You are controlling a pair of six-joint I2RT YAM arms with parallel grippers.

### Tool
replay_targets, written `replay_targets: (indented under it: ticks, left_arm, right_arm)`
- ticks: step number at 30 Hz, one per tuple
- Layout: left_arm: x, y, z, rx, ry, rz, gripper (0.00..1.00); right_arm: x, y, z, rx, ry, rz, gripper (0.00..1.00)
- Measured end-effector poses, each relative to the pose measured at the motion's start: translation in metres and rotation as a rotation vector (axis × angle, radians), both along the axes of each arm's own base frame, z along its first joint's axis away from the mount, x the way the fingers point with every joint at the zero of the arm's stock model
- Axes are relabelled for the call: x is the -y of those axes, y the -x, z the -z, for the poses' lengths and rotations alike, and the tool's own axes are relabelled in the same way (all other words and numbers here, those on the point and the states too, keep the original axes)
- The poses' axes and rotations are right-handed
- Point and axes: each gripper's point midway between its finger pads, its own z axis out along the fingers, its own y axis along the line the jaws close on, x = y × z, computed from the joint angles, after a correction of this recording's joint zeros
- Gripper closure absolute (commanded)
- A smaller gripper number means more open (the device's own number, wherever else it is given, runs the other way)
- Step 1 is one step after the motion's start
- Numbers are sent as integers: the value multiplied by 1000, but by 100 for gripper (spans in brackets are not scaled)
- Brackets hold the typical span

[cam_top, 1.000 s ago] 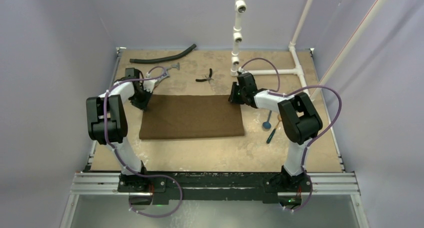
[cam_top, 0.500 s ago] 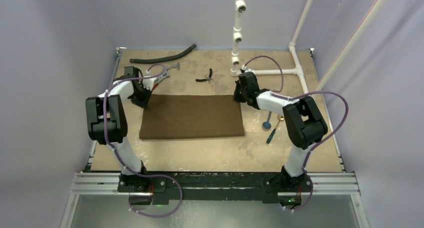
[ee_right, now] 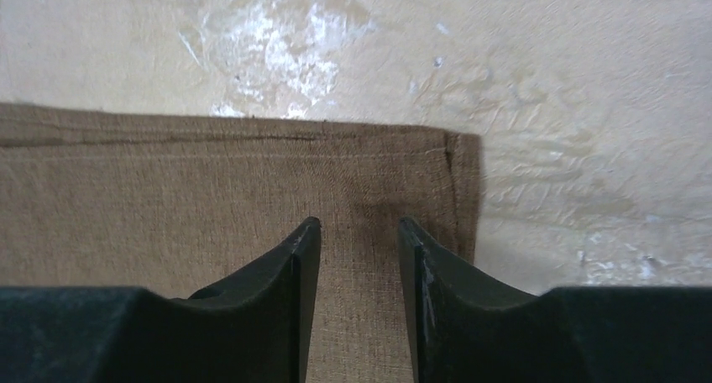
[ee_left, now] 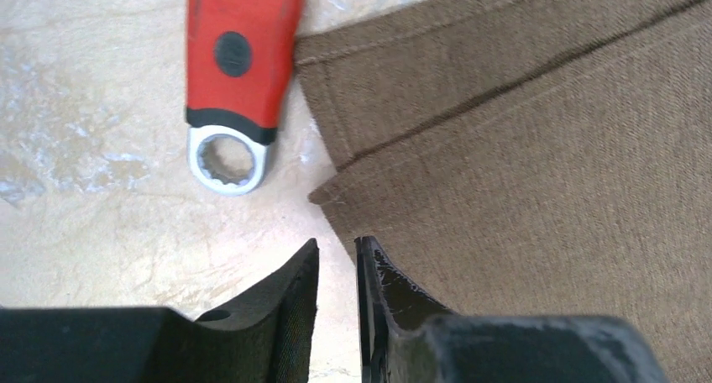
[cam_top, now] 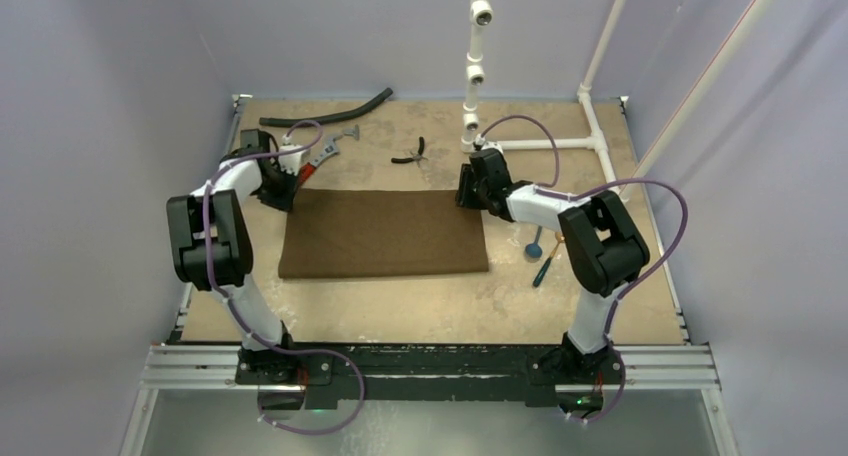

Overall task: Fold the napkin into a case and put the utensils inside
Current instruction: Smooth out the rectangle-folded napkin at the center of the board.

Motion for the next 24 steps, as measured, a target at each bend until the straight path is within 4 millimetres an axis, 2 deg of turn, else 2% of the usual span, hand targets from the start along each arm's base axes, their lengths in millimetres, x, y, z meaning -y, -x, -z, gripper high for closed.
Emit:
replay_targets:
  ticks: [3,5,7,11,14,19,24]
  left_arm:
    - [-6,-6,0,9,11,-32,66]
    - [-8,-13,1,17,14,-43,69]
    - [-8,-19,3,22,22,-52,74]
    - [-7,-24,12,13,31,-63,75]
    - [-7,-25,12,18,35,-72,76]
    - [-4,-25,12,18,54,-81,96]
    - [0,-26,11,21,77,-81,100]
  right_arm:
    - [-4,4,9,-18,10,-12,79]
    - [-6,6,15,-30,18,-19,90]
    - [-5,6,17,-32,22,-16,94]
    - [-5,5,16,-26,20,-11,100]
    - [-5,5,17,-26,20,-11,100]
    - [-4,6,18,-29,22,-11,100]
    - [-4,6,18,-29,22,-11,100]
